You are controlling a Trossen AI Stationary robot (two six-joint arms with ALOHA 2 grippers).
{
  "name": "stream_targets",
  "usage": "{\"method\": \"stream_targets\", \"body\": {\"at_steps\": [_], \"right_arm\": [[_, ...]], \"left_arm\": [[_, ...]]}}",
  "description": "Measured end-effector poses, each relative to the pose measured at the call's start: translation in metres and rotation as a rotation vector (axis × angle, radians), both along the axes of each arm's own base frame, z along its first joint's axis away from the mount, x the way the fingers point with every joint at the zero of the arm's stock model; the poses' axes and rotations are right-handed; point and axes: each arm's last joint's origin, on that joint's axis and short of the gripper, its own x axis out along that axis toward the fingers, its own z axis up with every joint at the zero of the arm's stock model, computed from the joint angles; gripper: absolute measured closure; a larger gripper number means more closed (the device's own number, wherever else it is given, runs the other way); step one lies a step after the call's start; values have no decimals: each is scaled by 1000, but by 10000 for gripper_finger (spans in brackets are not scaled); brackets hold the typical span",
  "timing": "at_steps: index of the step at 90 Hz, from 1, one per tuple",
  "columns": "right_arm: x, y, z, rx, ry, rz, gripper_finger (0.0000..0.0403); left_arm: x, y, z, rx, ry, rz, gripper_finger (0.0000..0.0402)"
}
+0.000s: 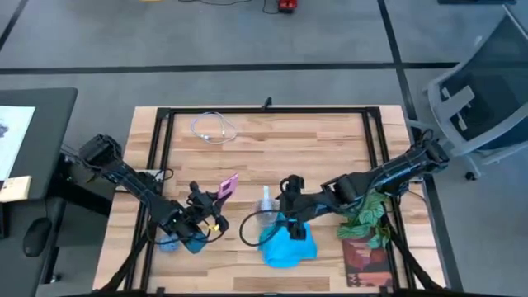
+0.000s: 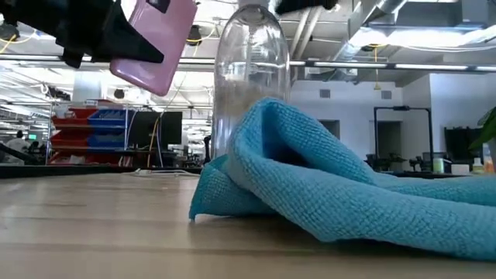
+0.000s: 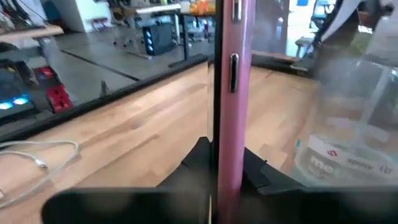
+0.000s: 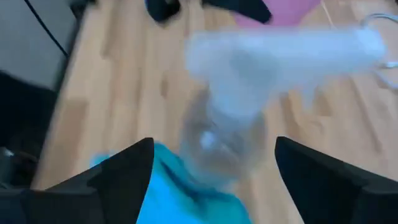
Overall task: Apply microfiber cloth
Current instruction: Spray the back of the cellphone using the spray bottle
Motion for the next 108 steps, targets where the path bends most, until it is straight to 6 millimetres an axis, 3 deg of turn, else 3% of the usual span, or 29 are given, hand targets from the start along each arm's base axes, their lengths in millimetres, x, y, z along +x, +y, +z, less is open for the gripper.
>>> {"method": "stream_targets", "body": {"at_steps": [12,25,37,46,60,77,108], "right_arm": [[-3,0,-27,-16,26,8,85],[-3,6,-43,0,-62,6,85],[-16,16,-41,-97,-141,-79,85],[-30,24,-32,-135,-217,-117,85],[-38,30,-37,-92,-389,-114,85],[-26,8,-47,-17,-550,-137,85],[-8,-23,-47,21,-569,-49,62]], "left_arm": [[4,4,-1,-4,27,1,398],[19,17,0,-35,119,-41,399],[39,32,6,20,180,-129,399],[49,54,1,29,164,-208,399],[49,83,-6,82,30,-348,399],[43,105,5,156,-209,-500,399],[47,117,0,116,-167,-520,396]]}}
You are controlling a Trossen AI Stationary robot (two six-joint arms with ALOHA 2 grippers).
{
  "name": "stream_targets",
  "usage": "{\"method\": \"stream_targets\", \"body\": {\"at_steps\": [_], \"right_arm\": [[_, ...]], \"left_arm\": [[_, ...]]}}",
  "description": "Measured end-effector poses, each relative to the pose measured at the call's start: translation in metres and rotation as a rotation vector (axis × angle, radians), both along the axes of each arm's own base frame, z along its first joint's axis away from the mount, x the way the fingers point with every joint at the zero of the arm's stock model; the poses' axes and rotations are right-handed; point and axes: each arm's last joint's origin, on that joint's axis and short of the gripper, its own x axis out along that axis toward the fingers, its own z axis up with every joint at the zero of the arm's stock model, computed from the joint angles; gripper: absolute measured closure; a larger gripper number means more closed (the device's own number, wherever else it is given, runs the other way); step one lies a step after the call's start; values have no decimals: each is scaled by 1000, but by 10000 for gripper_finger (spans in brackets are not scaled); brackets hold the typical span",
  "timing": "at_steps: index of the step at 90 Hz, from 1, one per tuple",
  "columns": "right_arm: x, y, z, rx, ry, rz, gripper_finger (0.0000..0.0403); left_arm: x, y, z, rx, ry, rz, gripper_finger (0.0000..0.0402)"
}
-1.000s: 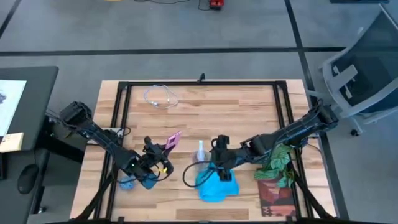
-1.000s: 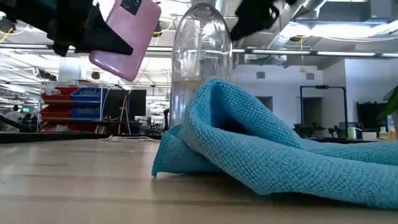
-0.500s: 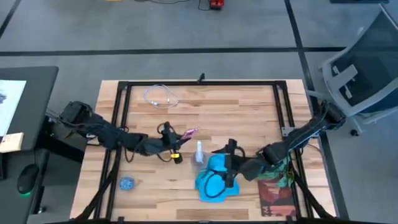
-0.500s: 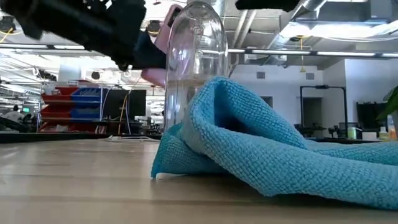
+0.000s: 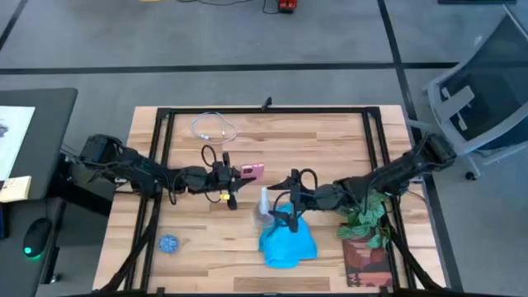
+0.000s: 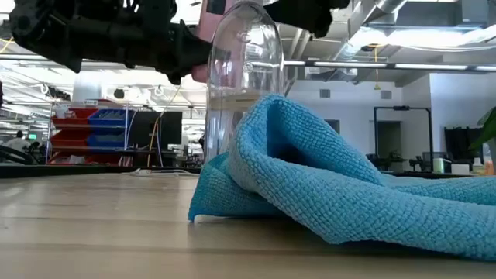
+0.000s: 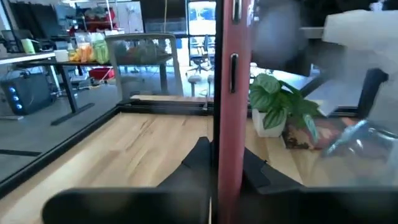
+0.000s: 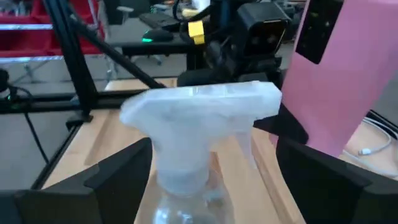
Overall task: Apply microfiber cloth
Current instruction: Spray the back of the cellphone using the spray bottle
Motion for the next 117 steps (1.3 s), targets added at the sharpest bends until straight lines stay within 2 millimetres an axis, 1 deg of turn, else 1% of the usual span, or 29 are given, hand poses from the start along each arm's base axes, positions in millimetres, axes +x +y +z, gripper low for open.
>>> {"method": "stream_targets", "body": {"at_steps": [10,16,26,38,43,56,66,78,87,97,109,117], "right_arm": [[5,-4,-8,-10,22,-3,43],[8,-5,-8,-1,-7,-9,37],[11,-7,-9,1,-16,-10,35],[16,-7,-12,-2,-45,26,40],[17,-8,-13,-3,-43,33,42],[19,-7,-17,-4,-33,47,52],[18,-5,-15,5,-48,50,63],[18,-4,-15,12,-47,52,78],[18,-4,-17,52,-31,44,93],[18,-4,-18,112,-14,35,136],[17,-3,-19,119,-1,39,200],[16,-1,-19,119,1,47,210]], "left_arm": [[1,9,0,-52,-9,45,396],[1,14,0,-99,-22,68,396],[1,18,0,-138,-32,87,396],[1,20,0,-188,-48,87,396],[3,19,2,-197,-54,65,396],[8,15,5,-198,-40,-58,396],[12,14,7,-190,-19,-80,396],[12,14,7,-189,-20,-77,396],[12,14,7,-188,-19,-77,396],[12,14,7,-188,-19,-77,396],[12,14,7,-188,-19,-76,395],[12,14,7,-188,-17,-76,395]]}}
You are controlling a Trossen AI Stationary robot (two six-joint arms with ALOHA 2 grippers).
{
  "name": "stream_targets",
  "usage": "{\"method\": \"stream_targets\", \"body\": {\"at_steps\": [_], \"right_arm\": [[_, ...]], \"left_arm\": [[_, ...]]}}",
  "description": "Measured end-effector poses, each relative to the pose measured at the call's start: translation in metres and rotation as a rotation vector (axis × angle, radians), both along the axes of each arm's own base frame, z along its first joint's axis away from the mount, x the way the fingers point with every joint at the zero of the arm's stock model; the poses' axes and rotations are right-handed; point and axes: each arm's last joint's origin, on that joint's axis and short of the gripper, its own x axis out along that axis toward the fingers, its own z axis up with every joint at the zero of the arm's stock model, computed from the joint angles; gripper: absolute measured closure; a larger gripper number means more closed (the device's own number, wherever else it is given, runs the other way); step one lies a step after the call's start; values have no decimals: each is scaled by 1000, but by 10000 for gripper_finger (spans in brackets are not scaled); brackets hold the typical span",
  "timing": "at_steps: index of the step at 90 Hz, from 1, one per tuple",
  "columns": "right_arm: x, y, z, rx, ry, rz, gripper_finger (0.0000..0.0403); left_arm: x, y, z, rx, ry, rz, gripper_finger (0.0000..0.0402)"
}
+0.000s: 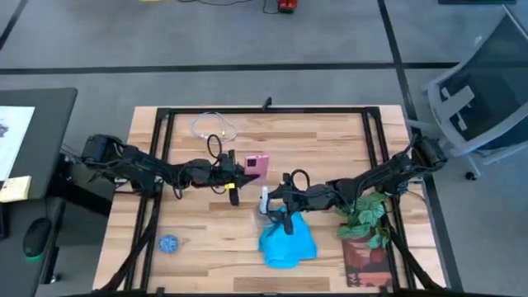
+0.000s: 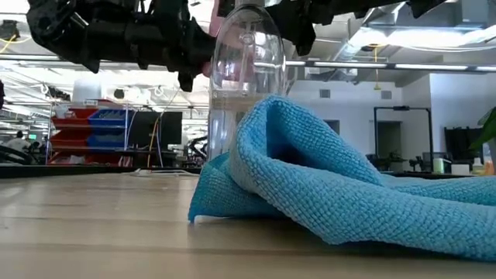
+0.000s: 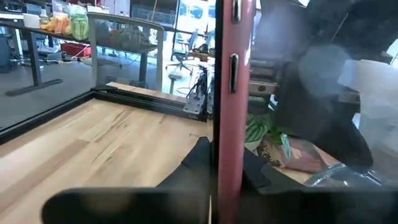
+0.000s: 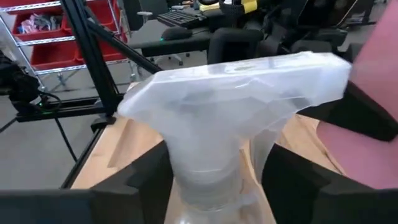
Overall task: Apply microfiber cloth
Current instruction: Spray the back of the cellphone using the spray bottle
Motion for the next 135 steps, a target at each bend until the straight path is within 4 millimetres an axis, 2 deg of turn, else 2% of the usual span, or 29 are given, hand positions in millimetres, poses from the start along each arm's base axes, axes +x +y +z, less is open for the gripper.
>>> {"method": "stream_targets", "body": {"at_steps": [7,18,29,39,53,63,76,89,104,111,121,135], "right_arm": [[0,0,0,-16,4,26,192],[-5,0,6,-17,20,93,136],[-20,-3,20,-29,74,110,90],[-36,-5,37,-36,91,113,70],[-55,-1,52,-89,88,72,72],[-64,3,61,-123,61,17,81],[-70,13,59,-180,73,-37,87],[-79,24,60,-226,76,-69,88],[-90,38,50,-175,160,-31,88],[-94,44,46,-126,170,-73,88],[-90,53,41,-98,127,-147,88],[-67,66,37,-44,19,-164,88]], "left_arm": [[0,0,0,0,2,0,395],[0,0,-1,0,10,1,395],[0,1,-3,12,34,30,395],[0,1,-5,20,52,50,395],[0,0,-4,-51,37,45,395],[-1,-11,-4,-71,33,8,395],[-9,-29,8,-64,-11,4,395],[-25,-41,25,-78,-21,47,395],[-47,-54,36,-130,26,62,395],[-53,-62,36,-147,46,41,395],[-58,-74,33,-162,70,28,395],[-60,-85,26,-177,87,64,395]]}}
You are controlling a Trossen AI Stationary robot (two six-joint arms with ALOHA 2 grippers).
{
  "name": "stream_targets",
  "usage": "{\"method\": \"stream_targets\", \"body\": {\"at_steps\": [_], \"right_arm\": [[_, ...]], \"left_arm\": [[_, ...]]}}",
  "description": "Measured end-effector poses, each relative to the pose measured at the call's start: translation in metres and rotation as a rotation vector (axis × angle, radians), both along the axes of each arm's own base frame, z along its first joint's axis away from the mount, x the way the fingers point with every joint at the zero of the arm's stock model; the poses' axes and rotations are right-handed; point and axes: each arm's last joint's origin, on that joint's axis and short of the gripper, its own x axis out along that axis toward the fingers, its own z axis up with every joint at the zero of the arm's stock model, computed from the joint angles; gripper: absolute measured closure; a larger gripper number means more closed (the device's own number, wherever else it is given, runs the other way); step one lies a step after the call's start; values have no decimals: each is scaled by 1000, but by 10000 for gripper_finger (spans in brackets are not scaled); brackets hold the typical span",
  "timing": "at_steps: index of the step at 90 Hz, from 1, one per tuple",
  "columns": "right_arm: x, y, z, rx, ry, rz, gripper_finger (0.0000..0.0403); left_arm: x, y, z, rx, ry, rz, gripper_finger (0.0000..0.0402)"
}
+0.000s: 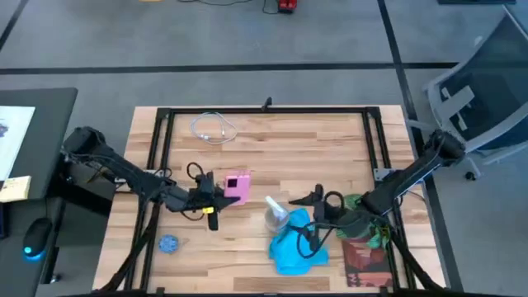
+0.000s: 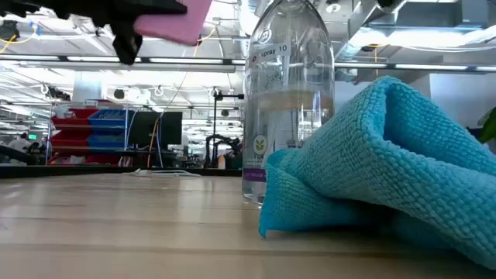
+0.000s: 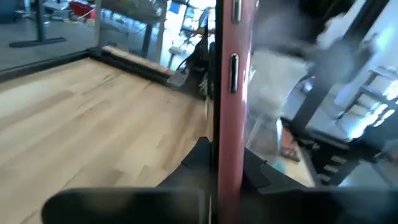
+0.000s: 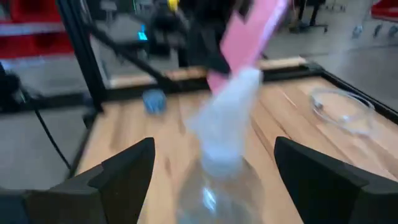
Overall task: Apply microfiber cloth
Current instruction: Spray the back of the cellphone using the spray bottle
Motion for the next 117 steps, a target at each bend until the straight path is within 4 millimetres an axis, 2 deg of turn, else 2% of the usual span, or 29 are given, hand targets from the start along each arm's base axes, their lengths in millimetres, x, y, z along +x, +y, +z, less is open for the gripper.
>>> {"method": "stream_targets", "body": {"at_steps": [15,23,30,41,43,57,76,88,101,117], "right_arm": [[28,6,-4,-45,6,-100,92],[35,8,-2,-92,4,-165,121],[36,6,0,-114,12,-184,179],[29,-2,6,-141,57,-186,325],[28,-3,7,-150,70,-181,340],[11,-16,19,-215,131,-212,333],[-14,-40,47,-318,148,-302,333],[-28,-58,53,-309,194,-338,333],[-44,-72,46,-270,262,-388,333],[-53,-76,25,-198,269,-402,333]], "left_arm": [[3,-2,-5,-15,3,21,395],[5,-3,-8,-25,10,26,395],[7,-5,-12,-28,20,27,395],[15,-8,-22,-43,20,27,395],[16,-8,-24,-47,22,28,395],[34,-4,-42,-115,6,12,395],[56,-1,-57,-153,-97,-68,395],[66,-5,-66,-143,-61,-64,395],[72,-9,-65,-151,-71,-72,395],[73,-9,-64,-156,-75,-70,395]]}}
